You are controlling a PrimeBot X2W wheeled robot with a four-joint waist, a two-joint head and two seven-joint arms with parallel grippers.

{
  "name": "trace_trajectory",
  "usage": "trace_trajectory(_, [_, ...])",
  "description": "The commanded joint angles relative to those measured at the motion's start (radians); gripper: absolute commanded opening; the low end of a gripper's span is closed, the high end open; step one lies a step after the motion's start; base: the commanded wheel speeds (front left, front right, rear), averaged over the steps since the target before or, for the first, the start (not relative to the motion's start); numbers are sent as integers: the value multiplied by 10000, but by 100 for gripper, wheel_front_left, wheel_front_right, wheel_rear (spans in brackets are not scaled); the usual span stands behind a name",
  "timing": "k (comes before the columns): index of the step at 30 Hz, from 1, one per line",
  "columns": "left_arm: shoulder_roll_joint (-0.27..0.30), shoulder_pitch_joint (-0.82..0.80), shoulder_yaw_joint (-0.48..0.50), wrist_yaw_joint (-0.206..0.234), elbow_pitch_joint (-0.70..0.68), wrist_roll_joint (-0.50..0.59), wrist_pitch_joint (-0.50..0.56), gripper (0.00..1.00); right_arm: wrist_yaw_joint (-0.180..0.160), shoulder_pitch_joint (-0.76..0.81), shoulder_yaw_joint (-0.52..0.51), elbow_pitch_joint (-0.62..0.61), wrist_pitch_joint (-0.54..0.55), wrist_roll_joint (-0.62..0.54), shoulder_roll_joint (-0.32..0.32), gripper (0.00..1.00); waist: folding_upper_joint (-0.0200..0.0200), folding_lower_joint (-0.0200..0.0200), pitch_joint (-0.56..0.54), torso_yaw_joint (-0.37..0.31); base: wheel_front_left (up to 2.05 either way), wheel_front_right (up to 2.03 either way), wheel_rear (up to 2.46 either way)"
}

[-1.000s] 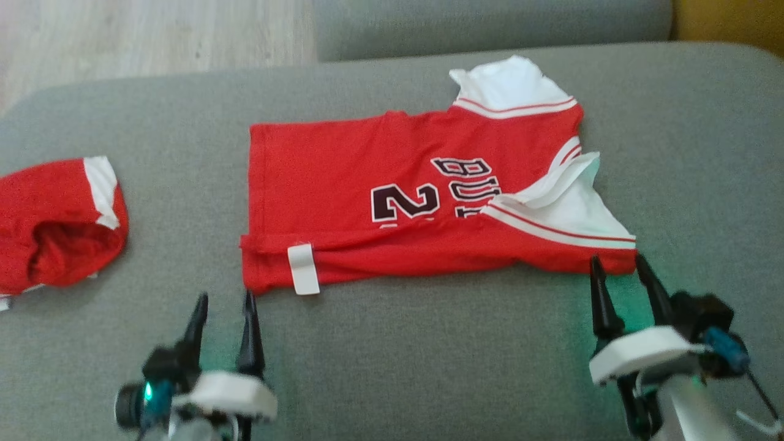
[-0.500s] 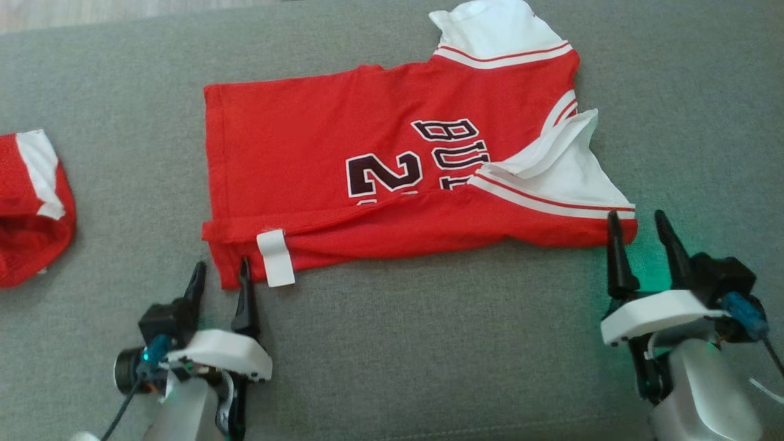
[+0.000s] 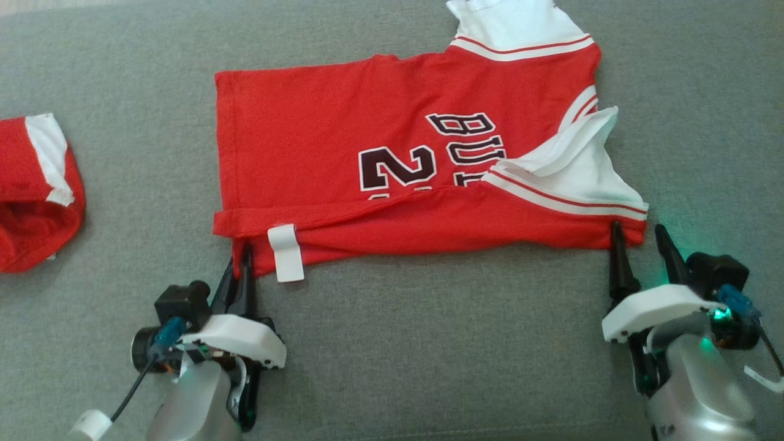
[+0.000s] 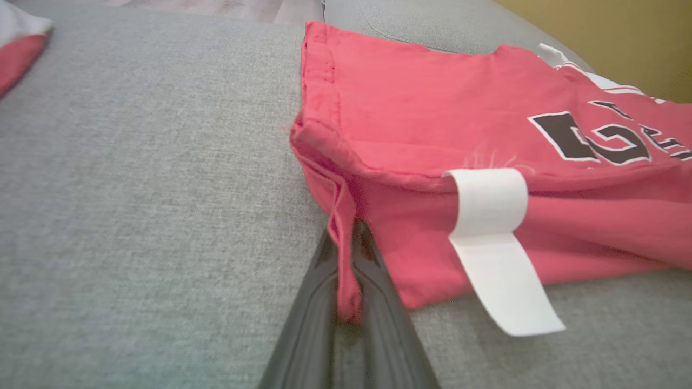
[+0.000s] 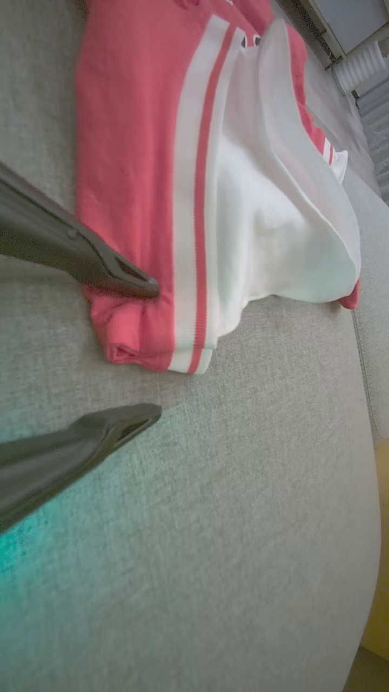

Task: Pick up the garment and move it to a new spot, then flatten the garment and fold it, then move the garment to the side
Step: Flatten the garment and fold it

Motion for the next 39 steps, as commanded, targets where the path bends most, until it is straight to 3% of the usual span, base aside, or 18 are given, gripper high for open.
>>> trace_trajectory(1, [-53,208,-69,-119,206,-78,229,0,-7,-142,361,105,37,122,-15,79,-1,2,21,53,0,0,0])
trace_trajectory(2, [-53,215,-80,-139,126,-119,229,0,-7,-231,419,310,37,284,-14,35,-1,2,24,81,0,0,0])
trace_trajectory(3, [-53,223,-71,-160,3,-169,229,0,-7,-306,420,452,37,481,-14,0,-1,2,27,103,0,0,0])
trace_trajectory(11, [-53,330,192,-256,-1345,-452,229,0,-7,-565,325,-193,37,1397,-14,0,-1,2,-116,208,0,0,0])
trace_trajectory(18, [-53,10,1350,-281,-2396,-165,229,0,-7,-1327,375,-752,37,1818,-14,0,-1,2,-978,209,0,0,0])
trace_trajectory(25, [-29,491,2094,-301,-1785,268,229,0,-7,-1536,281,315,84,2195,-152,0,-1,2,-2295,224,0,0,0])
trace_trajectory(33, [-48,2211,1712,-313,-969,-103,229,0,-7,301,1042,492,207,2905,-222,0,-1,2,-2591,234,0,0,0])
trace_trajectory(34, [-49,2328,1617,-307,-961,-186,229,25,-7,483,1159,458,215,2979,-235,0,-1,2,-2512,237,0,0,0])
trace_trajectory(35, [-49,2408,1531,-275,-965,-210,229,81,-7,614,1248,402,204,3030,-274,92,-1,2,-2438,245,0,0,0])
trace_trajectory(36, [-50,2445,1498,-222,-992,-243,229,100,-7,693,1352,324,192,3056,-315,100,-1,2,-2353,253,0,0,0])
trace_trajectory(39, [-50,2402,1539,-64,-1181,-239,229,100,-7,711,1424,105,150,3092,-392,100,-1,2,-2164,258,0,0,0])
